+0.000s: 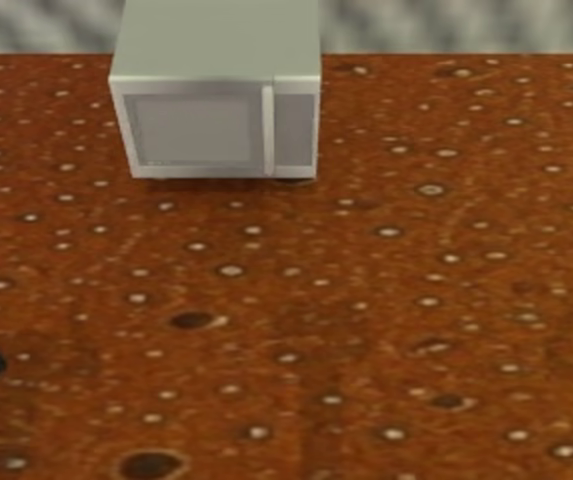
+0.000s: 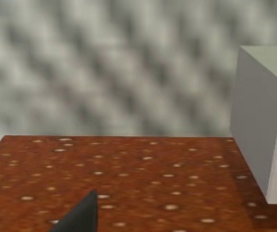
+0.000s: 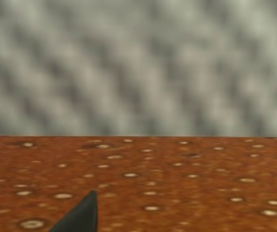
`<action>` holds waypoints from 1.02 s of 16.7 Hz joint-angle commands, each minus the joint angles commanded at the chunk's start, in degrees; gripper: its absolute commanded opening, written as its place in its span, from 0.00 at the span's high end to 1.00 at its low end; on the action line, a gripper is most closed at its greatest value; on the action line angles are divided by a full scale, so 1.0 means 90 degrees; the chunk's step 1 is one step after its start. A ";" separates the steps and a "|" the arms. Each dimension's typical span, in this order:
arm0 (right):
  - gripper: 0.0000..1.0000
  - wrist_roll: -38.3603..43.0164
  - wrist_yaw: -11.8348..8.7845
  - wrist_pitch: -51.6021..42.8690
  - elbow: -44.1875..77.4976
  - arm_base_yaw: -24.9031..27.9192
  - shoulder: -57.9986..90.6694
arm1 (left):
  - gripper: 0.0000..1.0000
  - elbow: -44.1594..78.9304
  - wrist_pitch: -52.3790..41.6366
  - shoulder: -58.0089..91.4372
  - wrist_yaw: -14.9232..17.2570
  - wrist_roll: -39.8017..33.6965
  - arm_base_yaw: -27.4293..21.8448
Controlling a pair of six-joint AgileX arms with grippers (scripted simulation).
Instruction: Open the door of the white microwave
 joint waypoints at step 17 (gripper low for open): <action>0.00 0.0000 0.0000 0.0000 0.0000 0.0000 0.0000 | 0.00 0.5391 -0.1790 0.6738 -0.1464 -0.1971 -0.2338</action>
